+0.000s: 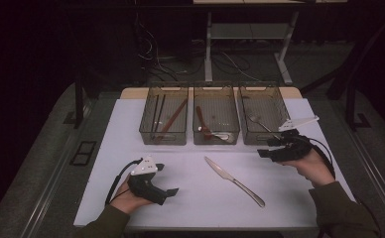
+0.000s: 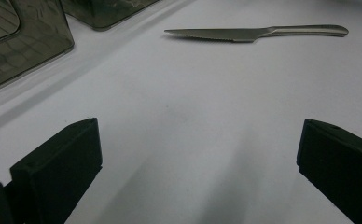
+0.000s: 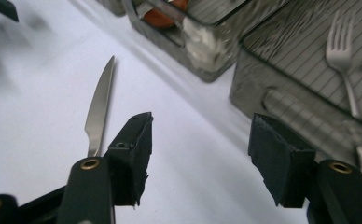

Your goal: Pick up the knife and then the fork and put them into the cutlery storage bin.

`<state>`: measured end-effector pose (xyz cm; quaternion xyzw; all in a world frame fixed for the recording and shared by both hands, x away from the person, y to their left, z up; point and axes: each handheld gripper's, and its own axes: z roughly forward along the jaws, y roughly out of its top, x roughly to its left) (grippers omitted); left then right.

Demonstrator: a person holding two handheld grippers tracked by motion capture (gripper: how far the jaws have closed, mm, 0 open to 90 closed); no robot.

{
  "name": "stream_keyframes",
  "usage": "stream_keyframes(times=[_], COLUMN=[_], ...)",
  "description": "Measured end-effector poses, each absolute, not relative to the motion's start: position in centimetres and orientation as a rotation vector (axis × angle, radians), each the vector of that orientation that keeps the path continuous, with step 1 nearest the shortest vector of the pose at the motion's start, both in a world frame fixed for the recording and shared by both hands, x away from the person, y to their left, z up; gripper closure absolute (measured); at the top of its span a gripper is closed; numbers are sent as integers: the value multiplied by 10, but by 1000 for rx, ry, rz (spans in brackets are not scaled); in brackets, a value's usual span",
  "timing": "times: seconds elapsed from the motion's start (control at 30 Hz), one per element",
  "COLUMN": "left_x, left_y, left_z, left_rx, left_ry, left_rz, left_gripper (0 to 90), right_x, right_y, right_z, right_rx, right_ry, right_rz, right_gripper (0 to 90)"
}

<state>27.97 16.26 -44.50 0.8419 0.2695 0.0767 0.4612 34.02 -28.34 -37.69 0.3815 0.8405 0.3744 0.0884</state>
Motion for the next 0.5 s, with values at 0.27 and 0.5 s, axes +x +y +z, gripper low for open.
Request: stream_keyframes(times=[0.27,0.5], left_x=[279,278], left_y=[162,162], left_z=[-445,-444], left_rx=[2072,2075], left_ry=[658,651], left_rz=[190,187], left_gripper=[0,0], right_x=[331,326], right_y=[-276,-265], right_z=[-385,-391], right_rx=[1138,1115], right_ry=[2568,2640], right_rz=[1064,1000], right_gripper=[416,421])
